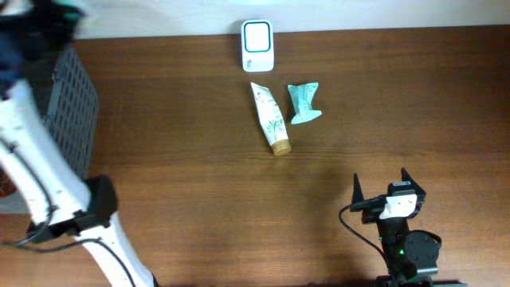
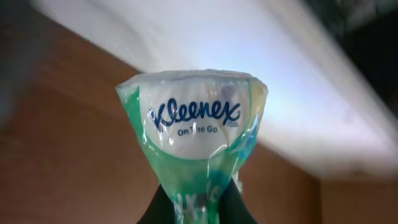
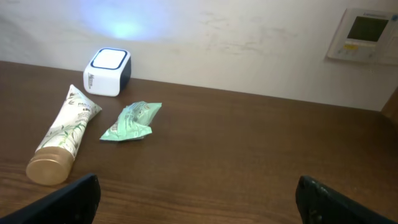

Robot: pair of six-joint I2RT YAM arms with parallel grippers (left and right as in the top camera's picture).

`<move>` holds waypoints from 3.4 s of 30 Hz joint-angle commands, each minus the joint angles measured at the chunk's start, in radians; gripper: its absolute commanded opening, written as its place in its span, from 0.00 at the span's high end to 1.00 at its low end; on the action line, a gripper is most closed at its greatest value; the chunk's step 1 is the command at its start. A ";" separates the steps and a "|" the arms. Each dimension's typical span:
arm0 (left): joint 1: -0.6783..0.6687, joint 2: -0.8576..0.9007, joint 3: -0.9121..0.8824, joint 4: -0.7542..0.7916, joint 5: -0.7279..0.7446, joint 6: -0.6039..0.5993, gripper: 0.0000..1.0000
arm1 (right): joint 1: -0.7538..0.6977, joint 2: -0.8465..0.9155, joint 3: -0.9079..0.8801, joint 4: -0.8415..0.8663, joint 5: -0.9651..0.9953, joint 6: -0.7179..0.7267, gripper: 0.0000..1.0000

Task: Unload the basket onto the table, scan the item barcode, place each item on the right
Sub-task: 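Grasp the green Kleenex tissue pack in the basket and place it left of the tube, then reach the left gripper into the basket and grasp the red TOP chocolate bar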

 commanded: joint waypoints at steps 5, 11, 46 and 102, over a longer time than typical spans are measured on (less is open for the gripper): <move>-0.505 0.014 -0.491 -0.032 -0.288 0.207 1.00 | 0.006 -0.005 -0.005 -0.004 0.005 -0.005 0.01; -0.689 0.014 -1.100 0.370 -0.430 0.101 0.94 | 0.006 -0.005 -0.005 -0.004 0.005 -0.005 0.01; 0.197 -0.091 -0.130 0.203 -0.543 0.186 0.01 | 0.006 -0.005 -0.005 -0.004 0.005 -0.005 0.01; 0.467 -0.082 -1.407 0.810 -0.569 1.355 0.12 | 0.006 -0.005 -0.005 -0.004 0.005 -0.005 0.01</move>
